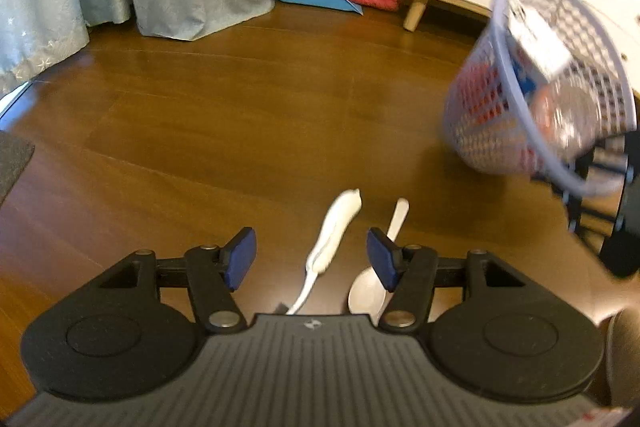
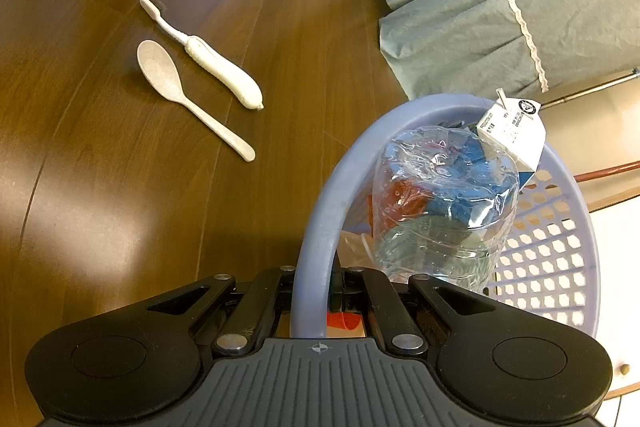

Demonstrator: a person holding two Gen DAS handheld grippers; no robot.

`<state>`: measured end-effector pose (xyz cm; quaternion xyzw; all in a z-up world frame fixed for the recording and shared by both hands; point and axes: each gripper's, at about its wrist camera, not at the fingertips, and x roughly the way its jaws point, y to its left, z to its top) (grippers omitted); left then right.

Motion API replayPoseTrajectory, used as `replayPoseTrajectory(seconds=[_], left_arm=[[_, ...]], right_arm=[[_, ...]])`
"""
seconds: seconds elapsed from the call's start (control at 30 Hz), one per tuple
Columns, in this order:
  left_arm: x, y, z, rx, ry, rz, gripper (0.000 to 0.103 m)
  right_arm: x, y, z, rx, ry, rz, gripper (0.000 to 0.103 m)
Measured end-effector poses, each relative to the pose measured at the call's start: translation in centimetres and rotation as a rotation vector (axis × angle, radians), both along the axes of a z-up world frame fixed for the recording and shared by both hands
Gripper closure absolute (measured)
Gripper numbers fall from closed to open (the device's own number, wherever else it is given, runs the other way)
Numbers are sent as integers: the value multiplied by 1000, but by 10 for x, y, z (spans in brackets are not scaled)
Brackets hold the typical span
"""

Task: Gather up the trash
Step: 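Move the left gripper to the white plastic spoon and grasp it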

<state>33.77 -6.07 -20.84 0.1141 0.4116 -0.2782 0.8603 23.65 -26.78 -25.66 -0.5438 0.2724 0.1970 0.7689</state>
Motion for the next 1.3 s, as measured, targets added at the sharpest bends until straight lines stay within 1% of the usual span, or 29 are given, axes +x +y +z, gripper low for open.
replayPoseTrajectory(seconds=[0.23,0.57,0.83,0.9,1.07,1.1,1.3], left_arm=[[-28,-7,-35,13,-54,-135,46],[-35,-27,-71,52,-50,-215,46],[-30,-37,-97,76,-25,-223,47],[-28,-38,-102,84,-25,-226,51],[-24,-44,-109,105,-31,-238,54],[-24,-45,-110,109,-35,-243,56],[-23,-51,-114,125,-39,-265,63]], right_arm=[[4,6,-1,-5,3,5,103],[7,6,-1,-8,3,7,103],[8,6,-2,-6,3,6,103],[8,6,-2,-6,3,5,103],[9,6,-2,-6,3,6,103],[9,6,-2,-6,3,6,103],[9,4,-4,-6,5,5,103]])
